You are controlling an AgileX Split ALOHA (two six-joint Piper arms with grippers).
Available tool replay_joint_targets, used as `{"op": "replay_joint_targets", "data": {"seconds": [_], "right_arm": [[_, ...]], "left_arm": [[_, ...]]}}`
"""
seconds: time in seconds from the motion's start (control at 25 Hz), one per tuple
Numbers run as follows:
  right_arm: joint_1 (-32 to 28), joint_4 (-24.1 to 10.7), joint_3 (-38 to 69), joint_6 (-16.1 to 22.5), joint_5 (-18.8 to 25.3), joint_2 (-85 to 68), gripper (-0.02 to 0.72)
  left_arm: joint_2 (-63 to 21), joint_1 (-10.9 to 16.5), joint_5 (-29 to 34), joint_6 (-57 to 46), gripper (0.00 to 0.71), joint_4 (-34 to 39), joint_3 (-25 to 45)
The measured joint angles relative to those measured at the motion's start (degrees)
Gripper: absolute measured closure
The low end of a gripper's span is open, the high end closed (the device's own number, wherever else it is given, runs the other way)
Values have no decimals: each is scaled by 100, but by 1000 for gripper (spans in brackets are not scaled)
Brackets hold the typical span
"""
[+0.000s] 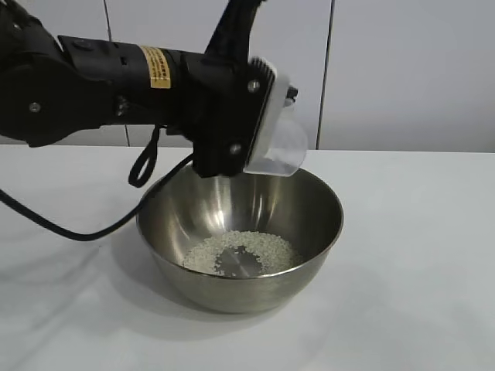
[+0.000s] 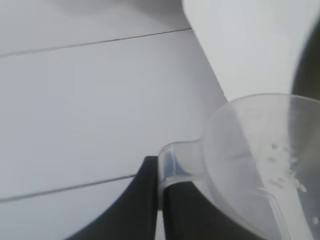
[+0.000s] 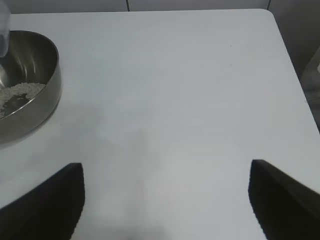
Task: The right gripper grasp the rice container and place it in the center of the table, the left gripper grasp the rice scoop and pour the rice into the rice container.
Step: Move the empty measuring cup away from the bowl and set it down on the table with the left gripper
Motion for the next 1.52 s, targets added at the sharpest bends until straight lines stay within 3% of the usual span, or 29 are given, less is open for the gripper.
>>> {"op": "replay_joint_targets", "data": {"seconds": [0.16, 0.32, 0.44, 0.68, 0.8, 1.04, 1.52], "right_arm": [[0, -9, 0, 0, 0, 0, 93], [0, -9, 0, 0, 0, 0, 93], [0, -12, 0, 0, 0, 0, 93], [0, -50, 0, 75, 0, 0, 106], [0, -57, 0, 106, 0, 0, 110], [0, -64, 0, 106, -15, 0, 114], [0, -71, 0, 106, -15, 0, 114]], "left_arm": [[-468, 67, -622, -1816, 702, -1531, 425], [-1115, 569, -1222, -3064, 702, -2350, 1143], [-1269, 1107, -1301, -3643, 702, -2290, 1810], [-1212, 2225, -1283, -3946, 702, -1482, 2705], [-792, 2524, -1294, -4230, 702, -1086, 2734], [296, 2580, -1275, -4462, 702, -820, 2470], [1278, 2580, -1275, -4462, 702, -815, 2094]]}}
